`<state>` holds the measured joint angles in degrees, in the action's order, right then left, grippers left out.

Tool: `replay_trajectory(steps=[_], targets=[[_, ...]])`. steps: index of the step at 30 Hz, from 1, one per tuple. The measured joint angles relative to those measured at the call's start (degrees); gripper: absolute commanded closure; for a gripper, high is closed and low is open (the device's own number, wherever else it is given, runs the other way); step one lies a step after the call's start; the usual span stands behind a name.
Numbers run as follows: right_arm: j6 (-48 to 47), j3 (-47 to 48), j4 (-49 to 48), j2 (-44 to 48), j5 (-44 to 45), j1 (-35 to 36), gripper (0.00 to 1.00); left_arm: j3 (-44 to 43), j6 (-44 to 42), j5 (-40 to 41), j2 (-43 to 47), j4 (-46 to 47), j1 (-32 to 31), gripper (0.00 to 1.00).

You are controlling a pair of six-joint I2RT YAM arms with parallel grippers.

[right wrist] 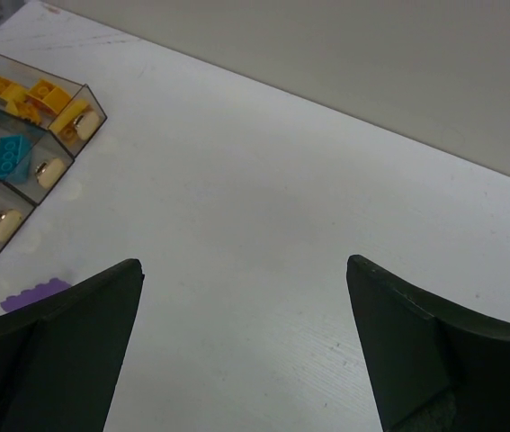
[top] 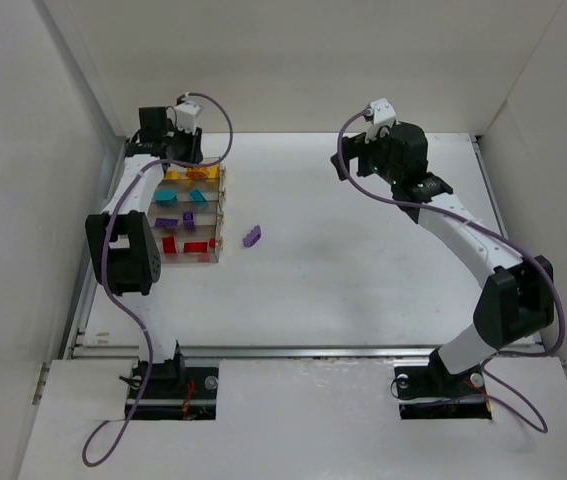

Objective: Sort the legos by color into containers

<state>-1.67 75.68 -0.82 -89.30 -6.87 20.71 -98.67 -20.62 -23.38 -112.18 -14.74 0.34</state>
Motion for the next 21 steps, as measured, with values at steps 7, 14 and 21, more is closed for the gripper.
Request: replay_trajectory(steps=[7,14,21], targets=[[0.50,1.01,-0.09,-0.42,-1.57,0.00,0.00,7.93,2.29,3.39,0.00,0.37,2.29,1.00],[0.66,1.14,-0.07,-0.42,-1.75,0.00,0.00,8.70,1.03,4.33,-0.13,0.48,3.17,1.00],[0.66,1.14,-0.07,-0.42,-1.75,0.00,0.00,10.19,-1.25,4.50,-0.11,0.37,3.52,0.83]])
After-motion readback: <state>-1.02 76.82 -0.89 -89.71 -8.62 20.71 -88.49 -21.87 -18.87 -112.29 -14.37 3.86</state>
